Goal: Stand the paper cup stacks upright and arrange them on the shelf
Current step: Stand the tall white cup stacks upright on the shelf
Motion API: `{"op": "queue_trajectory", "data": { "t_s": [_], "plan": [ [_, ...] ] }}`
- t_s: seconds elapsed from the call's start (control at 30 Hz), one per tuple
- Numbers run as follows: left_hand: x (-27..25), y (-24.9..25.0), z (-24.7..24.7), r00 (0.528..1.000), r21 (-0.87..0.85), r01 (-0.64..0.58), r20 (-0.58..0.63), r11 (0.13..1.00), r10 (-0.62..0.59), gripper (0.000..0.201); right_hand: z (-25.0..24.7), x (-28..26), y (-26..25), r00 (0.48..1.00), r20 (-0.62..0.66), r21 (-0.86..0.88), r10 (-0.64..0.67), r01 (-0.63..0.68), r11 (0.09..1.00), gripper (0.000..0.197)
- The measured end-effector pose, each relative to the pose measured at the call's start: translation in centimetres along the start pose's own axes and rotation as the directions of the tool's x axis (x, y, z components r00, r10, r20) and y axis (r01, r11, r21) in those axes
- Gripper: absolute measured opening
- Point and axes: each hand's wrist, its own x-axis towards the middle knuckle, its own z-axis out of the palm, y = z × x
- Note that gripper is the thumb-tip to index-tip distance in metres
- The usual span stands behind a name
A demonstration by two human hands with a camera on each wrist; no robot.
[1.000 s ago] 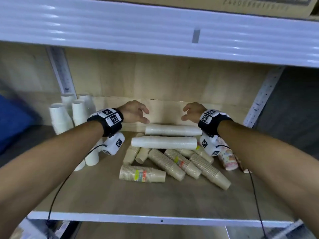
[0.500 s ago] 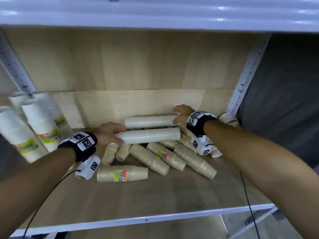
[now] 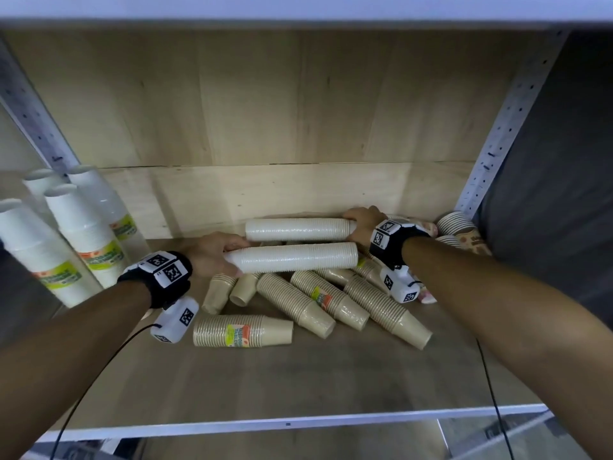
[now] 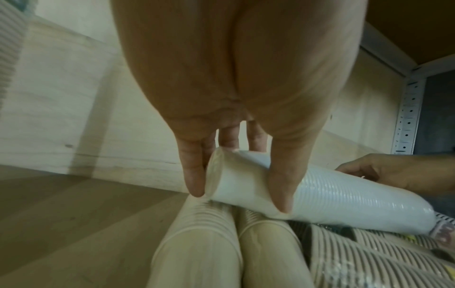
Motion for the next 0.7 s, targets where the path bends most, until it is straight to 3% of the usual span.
{"op": "queue_trajectory", "data": {
  "t_s": [0.2, 0.43, 0.6, 0.7],
  "plan": [
    [-0.5, 0.6, -0.9, 0.999, 0.008, -0.025, -0.020, 1.000, 0.025, 0.064, -1.4, -0.4, -0.2, 1.000, 0.027, 0.011, -0.006, 0.005, 1.000, 0.045],
    [-1.9, 2.6, -3.5, 0.995, -0.004, -0.063, -0.079, 0.998, 0.062, 0.056, -5.0, -2.0, -1.7, 1.000, 0.009, 0.015, -0.026, 0.025, 1.000, 0.052],
    [-3.5, 6.0, -4.9, 0.976, -0.272, -0.161, -0.185, 0.949, 0.113, 0.038, -6.9, -3.0, -3.5, 0.994, -0.102, 0.112, -0.042, 0.054, 0.992, 0.055],
    [-4.6, 7.8, -5.7, 0.948, -0.320, -0.244, -0.278, 0.916, 0.155, 0.034, -8.0, -3.5, -5.3, 0.982, -0.180, 0.186, -0.061, 0.094, 0.978, 0.052]
  ]
}}
